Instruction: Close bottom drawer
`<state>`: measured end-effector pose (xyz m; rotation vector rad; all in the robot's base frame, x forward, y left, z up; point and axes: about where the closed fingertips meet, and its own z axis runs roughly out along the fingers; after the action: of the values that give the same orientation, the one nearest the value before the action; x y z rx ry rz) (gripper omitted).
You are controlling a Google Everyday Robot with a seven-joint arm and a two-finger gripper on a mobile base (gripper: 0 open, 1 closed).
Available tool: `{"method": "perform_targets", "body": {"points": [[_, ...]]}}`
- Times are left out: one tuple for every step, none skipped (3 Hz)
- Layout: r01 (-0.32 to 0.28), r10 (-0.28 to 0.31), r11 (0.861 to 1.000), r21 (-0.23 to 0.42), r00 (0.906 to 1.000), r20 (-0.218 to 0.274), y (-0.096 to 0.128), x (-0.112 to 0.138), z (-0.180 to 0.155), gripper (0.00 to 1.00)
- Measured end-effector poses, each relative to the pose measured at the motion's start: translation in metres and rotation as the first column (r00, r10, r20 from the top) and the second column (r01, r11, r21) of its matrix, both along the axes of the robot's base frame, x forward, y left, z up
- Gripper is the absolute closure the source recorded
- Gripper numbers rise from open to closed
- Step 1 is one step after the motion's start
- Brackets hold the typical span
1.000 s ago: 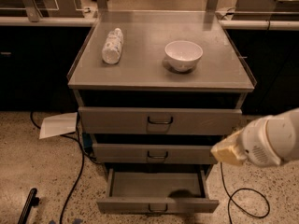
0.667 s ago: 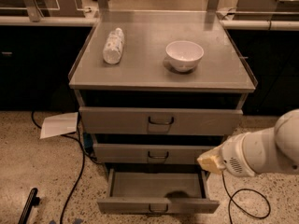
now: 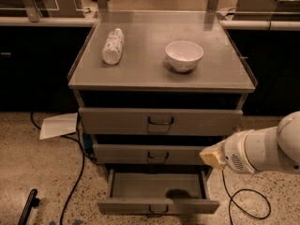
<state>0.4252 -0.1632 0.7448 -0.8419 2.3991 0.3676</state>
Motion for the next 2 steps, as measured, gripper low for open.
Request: {"method": "perform_targets", "body": {"points": [[0.030,-0.030,1.000,0.008,0.9994,-0.016,-0.001,-0.010,-0.020,1.00],[0.122,-0.119,0.992,0.030,0.9888,-0.090,-0.010,-0.020,-0.078,1.00]]}}
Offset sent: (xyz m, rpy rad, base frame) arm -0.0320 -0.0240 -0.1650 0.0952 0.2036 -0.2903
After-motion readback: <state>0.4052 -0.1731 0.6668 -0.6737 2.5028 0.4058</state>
